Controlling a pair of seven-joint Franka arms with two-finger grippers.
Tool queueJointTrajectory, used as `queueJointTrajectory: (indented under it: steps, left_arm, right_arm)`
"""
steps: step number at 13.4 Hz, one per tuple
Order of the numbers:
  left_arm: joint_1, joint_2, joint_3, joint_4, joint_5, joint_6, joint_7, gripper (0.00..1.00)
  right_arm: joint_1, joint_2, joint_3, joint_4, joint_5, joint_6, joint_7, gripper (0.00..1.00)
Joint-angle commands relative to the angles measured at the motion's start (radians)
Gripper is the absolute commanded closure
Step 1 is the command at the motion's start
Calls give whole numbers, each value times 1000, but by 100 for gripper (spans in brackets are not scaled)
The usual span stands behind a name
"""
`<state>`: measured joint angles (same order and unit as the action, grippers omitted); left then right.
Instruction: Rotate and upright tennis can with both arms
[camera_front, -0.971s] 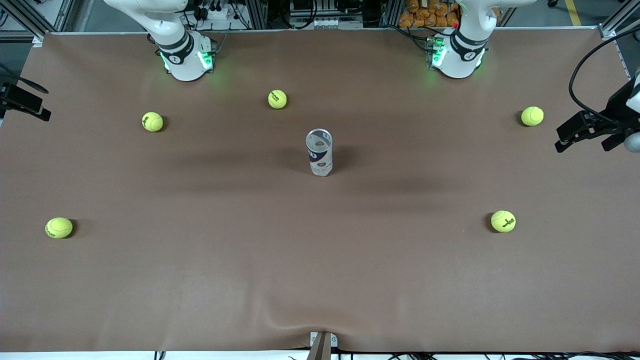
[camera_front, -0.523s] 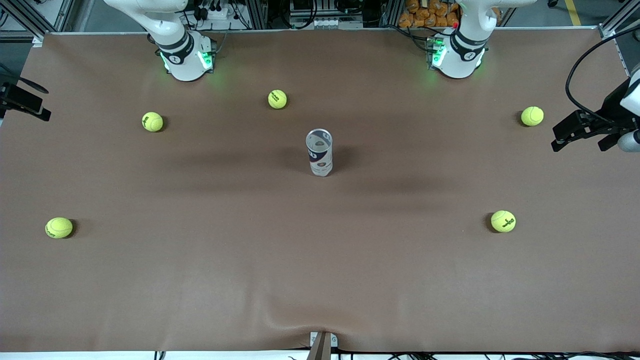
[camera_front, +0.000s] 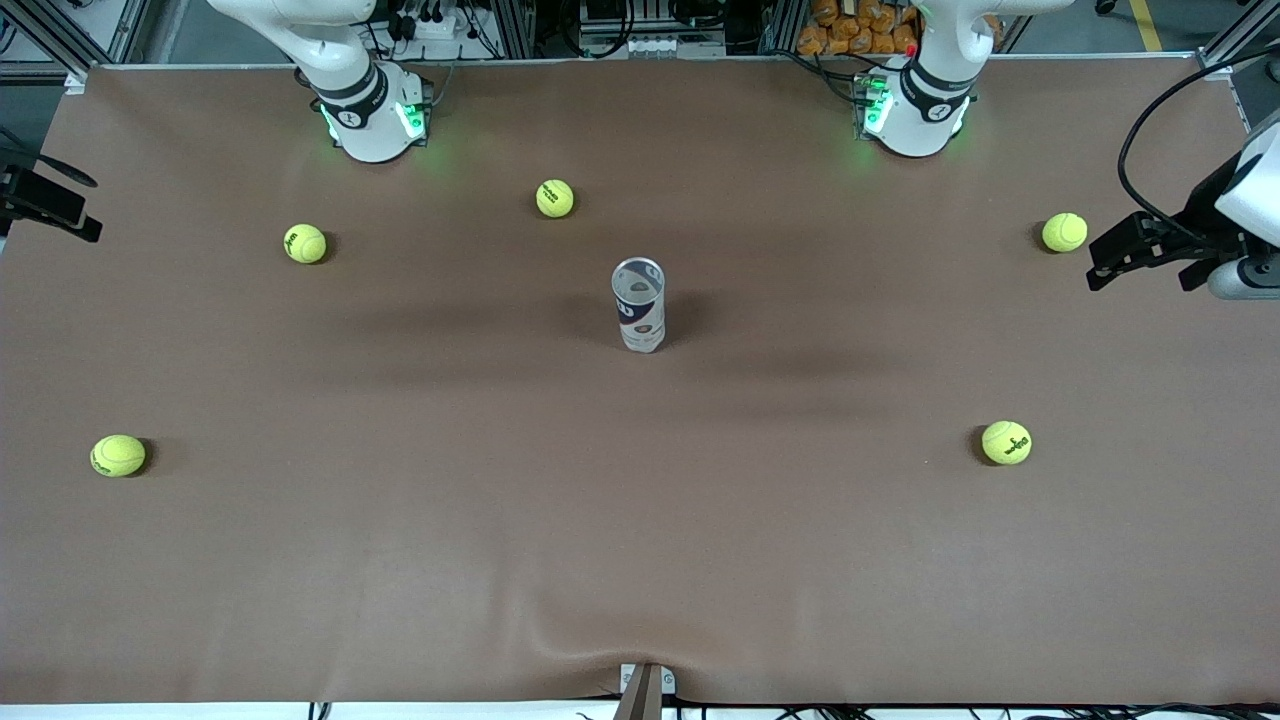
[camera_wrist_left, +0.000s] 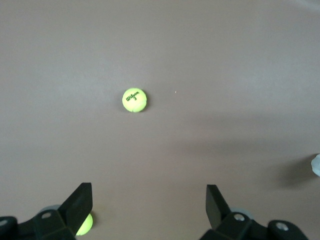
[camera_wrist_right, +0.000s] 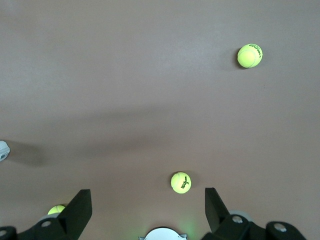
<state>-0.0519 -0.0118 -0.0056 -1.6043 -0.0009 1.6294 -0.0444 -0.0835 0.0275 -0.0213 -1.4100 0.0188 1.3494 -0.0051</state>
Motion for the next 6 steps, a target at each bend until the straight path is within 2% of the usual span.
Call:
queueJointTrajectory:
  steps: [1, 6]
  left_arm:
    - [1, 4, -7, 23, -33, -49, 5, 0]
    - [4, 4, -1, 24, -47, -49, 5, 0]
  right_arm:
    - [-1, -3, 4, 2, -13, -7, -9, 0]
    - [-1, -3, 4, 0, -13, -9, -7, 0]
